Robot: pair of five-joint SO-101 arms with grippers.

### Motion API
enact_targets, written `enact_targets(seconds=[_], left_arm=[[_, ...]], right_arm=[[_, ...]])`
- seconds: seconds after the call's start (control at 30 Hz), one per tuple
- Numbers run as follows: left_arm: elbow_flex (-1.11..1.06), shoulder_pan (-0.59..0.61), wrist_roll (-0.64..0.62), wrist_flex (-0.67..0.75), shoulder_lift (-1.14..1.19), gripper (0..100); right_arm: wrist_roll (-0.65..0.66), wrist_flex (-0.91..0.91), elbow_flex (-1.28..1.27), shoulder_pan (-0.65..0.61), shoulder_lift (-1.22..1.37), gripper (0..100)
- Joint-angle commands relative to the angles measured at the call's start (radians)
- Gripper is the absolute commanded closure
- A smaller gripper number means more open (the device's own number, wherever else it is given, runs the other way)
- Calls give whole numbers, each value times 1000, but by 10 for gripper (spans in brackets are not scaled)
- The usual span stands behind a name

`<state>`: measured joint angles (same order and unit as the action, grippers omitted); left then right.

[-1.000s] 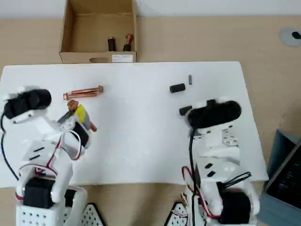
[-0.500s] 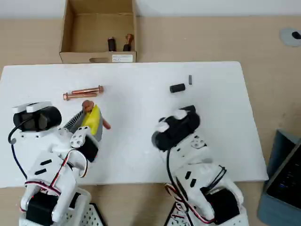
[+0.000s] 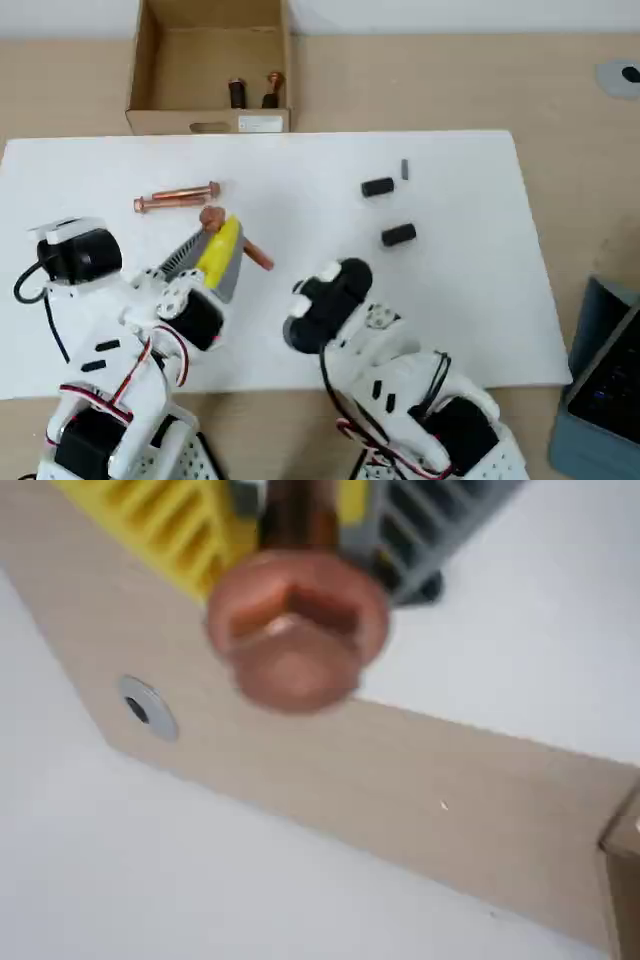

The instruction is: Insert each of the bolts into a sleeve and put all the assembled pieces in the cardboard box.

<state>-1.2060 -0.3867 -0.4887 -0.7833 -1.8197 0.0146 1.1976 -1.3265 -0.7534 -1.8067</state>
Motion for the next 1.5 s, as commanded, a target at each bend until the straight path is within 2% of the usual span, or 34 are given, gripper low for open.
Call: enact_targets(seconds=[0.0,0.23,0.4,0.63,0.8,1.37,1.47], left_arm=[[61,-15,-15,-3,-5,998],[68,-89,-11,-58,-4,998],[68,-97,-9,-109,-4,998],[60,-100,-12,-106,-4,998],[58,-146,-12,-106,-4,998],[8,-137,-8,-98,-4,998],[-20,-130,-6,-54,-4,998]], right_arm=[[26,-29,-1,-44,-81,989],[29,-89,-1,-51,-81,989],[29,-92,1,-51,-81,989],[29,-92,7,-54,-81,989],[29,-91,7,-56,-81,989],[31,-84,5,-56,-81,989],[31,-84,4,-56,-81,989]])
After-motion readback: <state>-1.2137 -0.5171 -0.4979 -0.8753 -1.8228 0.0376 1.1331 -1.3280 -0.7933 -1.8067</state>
